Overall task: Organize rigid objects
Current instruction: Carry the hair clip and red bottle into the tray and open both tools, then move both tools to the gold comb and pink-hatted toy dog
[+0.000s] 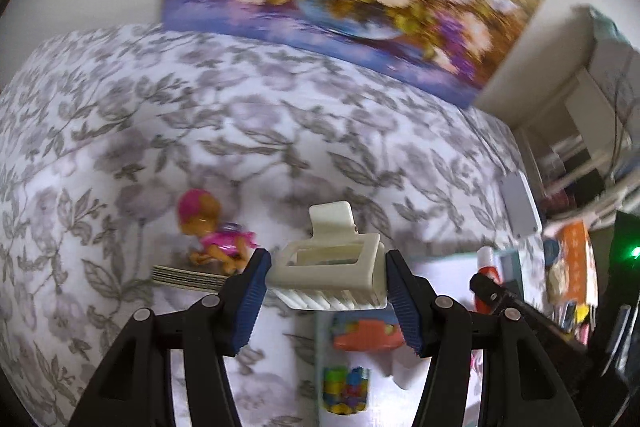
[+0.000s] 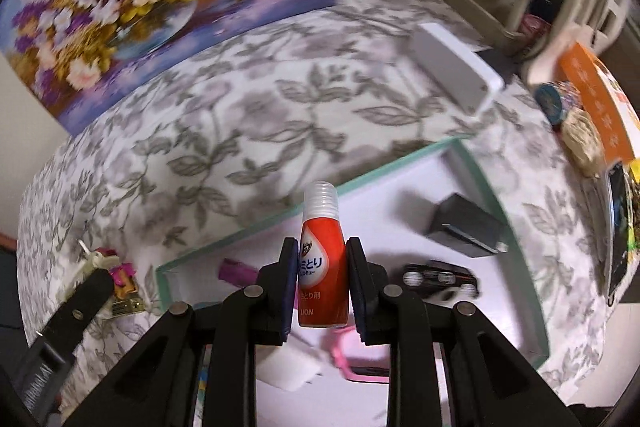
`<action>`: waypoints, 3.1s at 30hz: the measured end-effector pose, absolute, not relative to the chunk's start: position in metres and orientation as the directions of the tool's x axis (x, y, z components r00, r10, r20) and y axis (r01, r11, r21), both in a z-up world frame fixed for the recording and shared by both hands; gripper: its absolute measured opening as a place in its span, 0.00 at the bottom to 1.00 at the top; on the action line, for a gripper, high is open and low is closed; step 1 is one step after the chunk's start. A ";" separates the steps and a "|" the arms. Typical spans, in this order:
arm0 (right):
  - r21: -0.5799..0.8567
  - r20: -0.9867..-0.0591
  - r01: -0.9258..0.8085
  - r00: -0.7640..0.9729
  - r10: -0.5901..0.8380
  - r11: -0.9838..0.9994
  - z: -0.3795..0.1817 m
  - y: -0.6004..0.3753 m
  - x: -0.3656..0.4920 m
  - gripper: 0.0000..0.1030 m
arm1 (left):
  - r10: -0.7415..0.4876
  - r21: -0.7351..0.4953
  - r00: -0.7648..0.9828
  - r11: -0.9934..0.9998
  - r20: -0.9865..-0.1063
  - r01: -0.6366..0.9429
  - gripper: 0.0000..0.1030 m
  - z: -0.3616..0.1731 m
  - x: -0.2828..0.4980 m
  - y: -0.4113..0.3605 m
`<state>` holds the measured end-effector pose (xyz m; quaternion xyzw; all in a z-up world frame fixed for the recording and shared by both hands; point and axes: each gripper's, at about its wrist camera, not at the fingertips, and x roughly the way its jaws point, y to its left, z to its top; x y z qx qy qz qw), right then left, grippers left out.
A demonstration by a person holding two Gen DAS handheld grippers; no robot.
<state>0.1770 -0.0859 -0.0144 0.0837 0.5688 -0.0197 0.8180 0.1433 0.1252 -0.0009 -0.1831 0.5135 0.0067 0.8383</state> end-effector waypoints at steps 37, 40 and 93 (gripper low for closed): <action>0.116 -0.966 0.154 0.248 0.075 0.981 -0.049 -0.103 0.186 0.28 | -0.172 -0.216 0.327 0.971 -0.929 -0.104 0.70 -0.052 0.157 0.061; 0.109 -0.965 0.154 0.254 0.067 0.982 -0.046 -0.103 0.187 0.36 | -0.170 -0.218 0.328 0.969 -0.929 -0.114 0.74 -0.050 0.157 0.064; 0.047 -0.946 -0.117 0.313 0.082 0.992 -0.029 0.041 0.170 0.77 | 0.020 -0.151 0.325 0.858 -0.945 -0.492 1.00 -0.043 0.126 0.234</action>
